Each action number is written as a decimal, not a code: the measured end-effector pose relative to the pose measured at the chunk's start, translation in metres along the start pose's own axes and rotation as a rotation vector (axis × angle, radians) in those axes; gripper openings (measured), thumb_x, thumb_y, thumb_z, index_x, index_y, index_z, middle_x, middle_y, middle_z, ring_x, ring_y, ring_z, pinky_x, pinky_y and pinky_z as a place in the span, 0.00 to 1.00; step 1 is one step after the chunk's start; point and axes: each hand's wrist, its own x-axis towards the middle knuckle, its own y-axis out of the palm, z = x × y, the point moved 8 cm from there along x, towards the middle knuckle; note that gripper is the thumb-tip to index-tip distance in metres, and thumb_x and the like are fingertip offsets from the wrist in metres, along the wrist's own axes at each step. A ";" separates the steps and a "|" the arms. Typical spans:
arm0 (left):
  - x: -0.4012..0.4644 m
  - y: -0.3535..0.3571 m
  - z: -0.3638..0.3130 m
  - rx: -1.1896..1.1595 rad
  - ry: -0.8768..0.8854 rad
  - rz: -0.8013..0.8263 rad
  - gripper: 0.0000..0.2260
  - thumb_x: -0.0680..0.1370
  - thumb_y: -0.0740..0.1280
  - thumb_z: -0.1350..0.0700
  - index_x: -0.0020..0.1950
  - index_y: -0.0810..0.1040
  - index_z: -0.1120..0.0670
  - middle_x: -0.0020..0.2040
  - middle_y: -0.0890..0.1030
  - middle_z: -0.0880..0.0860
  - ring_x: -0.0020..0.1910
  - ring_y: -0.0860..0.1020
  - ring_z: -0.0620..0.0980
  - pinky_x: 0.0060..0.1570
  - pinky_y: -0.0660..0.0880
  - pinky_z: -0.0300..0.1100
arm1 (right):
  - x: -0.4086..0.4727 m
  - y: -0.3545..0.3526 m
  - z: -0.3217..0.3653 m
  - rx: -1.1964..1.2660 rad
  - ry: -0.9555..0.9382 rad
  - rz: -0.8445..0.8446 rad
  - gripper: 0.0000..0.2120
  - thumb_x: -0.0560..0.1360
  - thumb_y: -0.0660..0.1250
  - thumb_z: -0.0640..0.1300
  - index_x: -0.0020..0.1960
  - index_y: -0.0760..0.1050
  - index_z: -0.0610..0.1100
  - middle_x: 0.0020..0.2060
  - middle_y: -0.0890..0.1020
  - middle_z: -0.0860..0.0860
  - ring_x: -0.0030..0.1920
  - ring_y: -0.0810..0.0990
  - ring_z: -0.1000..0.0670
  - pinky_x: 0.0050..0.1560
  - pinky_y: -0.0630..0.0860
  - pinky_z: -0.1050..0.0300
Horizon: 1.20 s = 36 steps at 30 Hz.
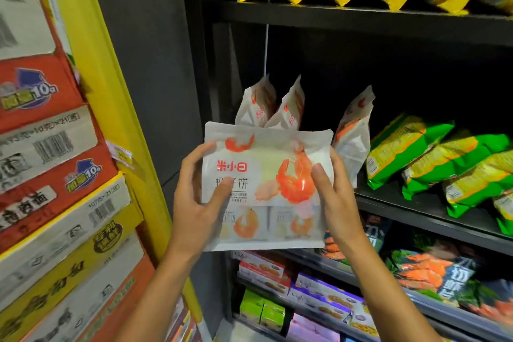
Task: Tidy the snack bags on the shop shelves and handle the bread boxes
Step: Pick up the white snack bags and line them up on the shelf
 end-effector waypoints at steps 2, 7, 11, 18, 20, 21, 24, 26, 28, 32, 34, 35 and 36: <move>-0.006 -0.007 0.009 -0.048 -0.065 -0.005 0.22 0.79 0.70 0.63 0.71 0.71 0.50 0.68 0.77 0.48 0.66 0.79 0.51 0.61 0.80 0.51 | -0.007 0.002 -0.001 0.011 0.007 -0.052 0.21 0.81 0.61 0.47 0.72 0.71 0.42 0.58 0.81 0.58 0.55 0.81 0.66 0.52 0.74 0.72; -0.025 -0.008 0.031 -0.135 -0.218 0.043 0.23 0.79 0.67 0.61 0.71 0.70 0.43 0.69 0.76 0.49 0.67 0.78 0.58 0.61 0.77 0.66 | -0.030 0.006 -0.013 0.079 0.065 -0.167 0.15 0.84 0.61 0.45 0.69 0.69 0.55 0.53 0.84 0.63 0.53 0.85 0.60 0.47 0.79 0.66; -0.034 -0.010 0.042 -0.146 -0.262 0.079 0.25 0.79 0.67 0.61 0.74 0.68 0.47 0.68 0.77 0.49 0.65 0.79 0.58 0.56 0.80 0.61 | -0.050 0.003 -0.021 0.041 0.032 -0.237 0.18 0.84 0.64 0.47 0.70 0.65 0.60 0.66 0.77 0.53 0.65 0.80 0.51 0.60 0.79 0.54; -0.050 -0.008 0.061 -0.152 -0.338 0.191 0.28 0.79 0.64 0.72 0.75 0.65 0.51 0.65 0.79 0.42 0.59 0.82 0.50 0.47 0.82 0.42 | -0.075 0.002 -0.034 -0.162 0.054 -0.279 0.17 0.81 0.61 0.45 0.68 0.75 0.50 0.63 0.77 0.69 0.66 0.74 0.67 0.61 0.67 0.75; -0.054 -0.012 0.068 -0.145 -0.359 0.204 0.28 0.77 0.65 0.65 0.75 0.67 0.48 0.68 0.77 0.48 0.62 0.81 0.53 0.48 0.82 0.43 | -0.086 0.002 -0.042 -0.136 0.084 -0.330 0.18 0.80 0.62 0.46 0.69 0.75 0.48 0.63 0.79 0.64 0.65 0.76 0.64 0.60 0.70 0.72; -0.056 -0.013 0.072 -0.148 -0.378 0.208 0.28 0.76 0.65 0.64 0.75 0.68 0.48 0.69 0.77 0.50 0.62 0.81 0.54 0.48 0.82 0.43 | -0.091 0.002 -0.046 -0.125 0.105 -0.348 0.18 0.80 0.62 0.47 0.69 0.75 0.48 0.62 0.80 0.63 0.65 0.77 0.61 0.60 0.72 0.70; -0.059 -0.015 0.083 -0.127 -0.405 0.228 0.29 0.74 0.64 0.63 0.74 0.69 0.48 0.66 0.78 0.49 0.61 0.82 0.53 0.45 0.81 0.40 | -0.105 0.003 -0.051 -0.116 0.155 -0.378 0.17 0.82 0.63 0.46 0.70 0.75 0.48 0.60 0.80 0.65 0.63 0.79 0.59 0.58 0.76 0.65; -0.062 -0.015 0.086 -0.124 -0.412 0.247 0.29 0.74 0.64 0.64 0.74 0.69 0.48 0.67 0.78 0.50 0.60 0.82 0.54 0.43 0.81 0.40 | -0.112 0.004 -0.051 -0.108 0.182 -0.394 0.16 0.83 0.63 0.44 0.70 0.74 0.48 0.58 0.80 0.67 0.60 0.80 0.60 0.55 0.78 0.65; -0.065 -0.016 0.088 -0.140 -0.426 0.261 0.29 0.74 0.65 0.63 0.75 0.68 0.48 0.68 0.77 0.52 0.61 0.82 0.55 0.44 0.82 0.41 | -0.116 0.006 -0.051 -0.088 0.202 -0.399 0.16 0.84 0.63 0.39 0.71 0.71 0.48 0.54 0.81 0.71 0.56 0.81 0.63 0.51 0.77 0.68; -0.070 -0.014 0.088 -0.185 -0.458 0.264 0.33 0.75 0.66 0.64 0.78 0.64 0.45 0.69 0.77 0.46 0.64 0.81 0.54 0.48 0.83 0.43 | -0.122 0.005 -0.059 -0.014 0.236 -0.428 0.25 0.82 0.67 0.45 0.77 0.66 0.53 0.62 0.78 0.70 0.62 0.79 0.65 0.57 0.78 0.67; -0.071 -0.013 0.089 -0.216 -0.500 0.268 0.35 0.78 0.70 0.65 0.79 0.61 0.44 0.66 0.79 0.43 0.62 0.82 0.53 0.47 0.83 0.43 | -0.125 0.002 -0.066 -0.015 0.270 -0.443 0.25 0.82 0.68 0.49 0.77 0.67 0.54 0.67 0.77 0.64 0.65 0.78 0.62 0.62 0.78 0.62; -0.072 -0.013 0.090 -0.217 -0.527 0.272 0.34 0.78 0.70 0.65 0.79 0.61 0.44 0.65 0.80 0.42 0.62 0.82 0.52 0.46 0.83 0.42 | -0.126 0.001 -0.067 -0.030 0.279 -0.452 0.22 0.83 0.66 0.48 0.76 0.69 0.54 0.66 0.79 0.62 0.65 0.79 0.61 0.62 0.79 0.61; -0.072 -0.013 0.092 -0.212 -0.549 0.274 0.33 0.77 0.69 0.64 0.79 0.62 0.46 0.65 0.80 0.43 0.62 0.82 0.51 0.46 0.83 0.42 | -0.126 0.000 -0.069 -0.045 0.281 -0.461 0.18 0.85 0.64 0.46 0.74 0.71 0.54 0.64 0.80 0.64 0.65 0.79 0.61 0.60 0.78 0.62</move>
